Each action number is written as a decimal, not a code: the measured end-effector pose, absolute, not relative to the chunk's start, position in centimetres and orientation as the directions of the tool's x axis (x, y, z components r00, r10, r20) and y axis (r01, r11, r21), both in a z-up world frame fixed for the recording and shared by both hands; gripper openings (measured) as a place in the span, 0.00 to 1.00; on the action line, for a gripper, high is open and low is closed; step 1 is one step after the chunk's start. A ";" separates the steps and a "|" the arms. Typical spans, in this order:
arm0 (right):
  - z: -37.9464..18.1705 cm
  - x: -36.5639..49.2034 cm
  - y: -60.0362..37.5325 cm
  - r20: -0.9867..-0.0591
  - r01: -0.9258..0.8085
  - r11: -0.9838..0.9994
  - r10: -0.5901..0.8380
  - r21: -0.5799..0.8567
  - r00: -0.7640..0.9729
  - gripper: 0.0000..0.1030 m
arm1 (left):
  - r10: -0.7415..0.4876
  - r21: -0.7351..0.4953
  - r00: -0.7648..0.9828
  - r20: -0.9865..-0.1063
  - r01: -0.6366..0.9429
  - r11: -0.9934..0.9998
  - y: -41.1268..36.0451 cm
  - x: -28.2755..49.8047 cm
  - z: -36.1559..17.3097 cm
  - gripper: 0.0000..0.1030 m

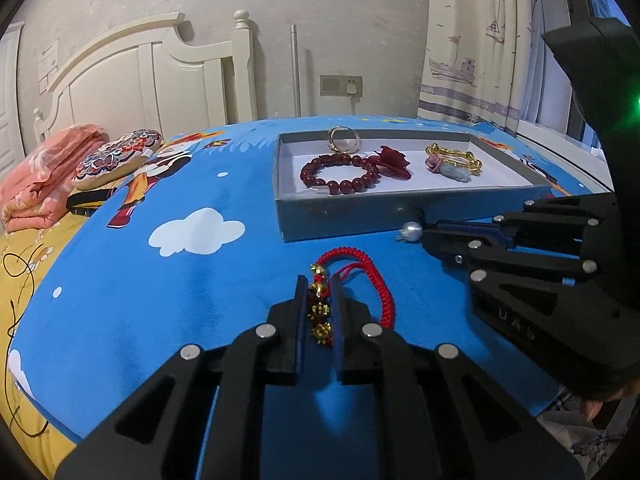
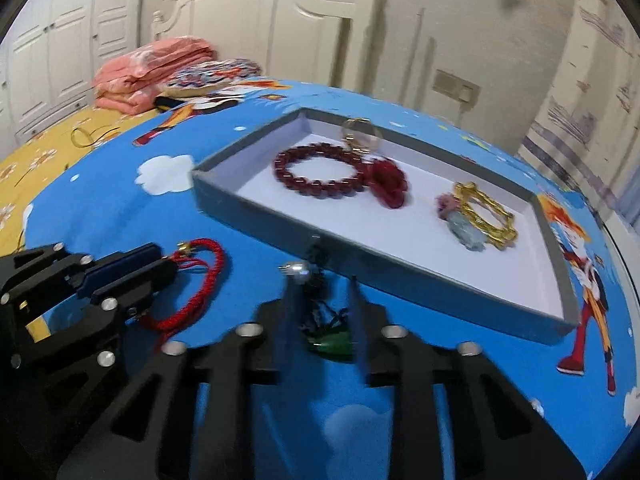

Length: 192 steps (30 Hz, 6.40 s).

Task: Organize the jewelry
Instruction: 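Grasp the red gold-bead string bracelet with the left tool while the right grasps the green pendant, then carry the string bracelet and green pendant over the white tray with both tools, then open both tools to release the bracelet and pendant into the tray, then move the right tool to a pearl earring and grasp it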

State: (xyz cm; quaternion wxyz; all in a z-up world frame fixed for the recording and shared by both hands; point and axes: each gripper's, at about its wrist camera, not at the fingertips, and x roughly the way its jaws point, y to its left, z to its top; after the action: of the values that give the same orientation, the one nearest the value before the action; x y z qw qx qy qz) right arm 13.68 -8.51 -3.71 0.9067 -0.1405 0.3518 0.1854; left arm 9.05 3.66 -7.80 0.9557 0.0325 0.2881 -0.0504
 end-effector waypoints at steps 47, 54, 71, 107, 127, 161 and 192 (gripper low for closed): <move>1.5 3.4 -18.0 -0.454 -0.299 0.954 0.268 0.004 0.850 0.07 | -0.083 0.067 0.920 -0.383 0.117 0.991 -2.9 2.5 -2.4 0.10; 2.0 4.1 -17.2 -0.440 -0.268 0.963 0.232 -0.021 0.867 0.07 | -0.078 0.022 0.917 -0.391 0.094 0.995 -2.3 3.6 -1.9 0.10; 4.0 8.7 -17.2 -0.424 -0.253 0.967 0.214 -0.037 0.880 0.07 | -0.066 -0.020 0.927 -0.369 0.063 0.998 -2.0 8.3 1.0 0.10; 4.1 20.8 -18.1 -0.521 -0.196 0.980 0.149 -0.036 0.840 0.07 | 0.017 0.014 0.893 -0.449 -0.012 1.000 -2.0 20.4 1.8 0.08; 1.8 21.7 -17.6 -0.610 -0.220 0.975 0.151 -0.039 0.778 0.26 | 0.040 0.019 0.863 -0.504 -0.036 0.999 0.9 21.4 0.6 0.70; -3.6 8.9 -25.2 -0.589 -0.109 0.994 0.106 0.031 0.801 0.48 | 0.066 0.028 0.842 -0.536 -0.061 0.998 0.2 11.0 -5.9 0.94; -5.1 9.6 -22.1 -0.576 -0.114 0.993 0.096 0.004 0.812 0.22 | 0.023 -0.007 0.848 -0.530 -0.031 0.999 0.7 11.4 -5.9 0.94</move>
State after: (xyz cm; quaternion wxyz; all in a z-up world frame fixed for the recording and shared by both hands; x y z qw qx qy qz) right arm 9.61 -22.13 -5.13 0.9517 -0.0152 0.3015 0.0553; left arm 11.42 0.69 -5.88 0.9612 -0.0075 0.2754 0.0141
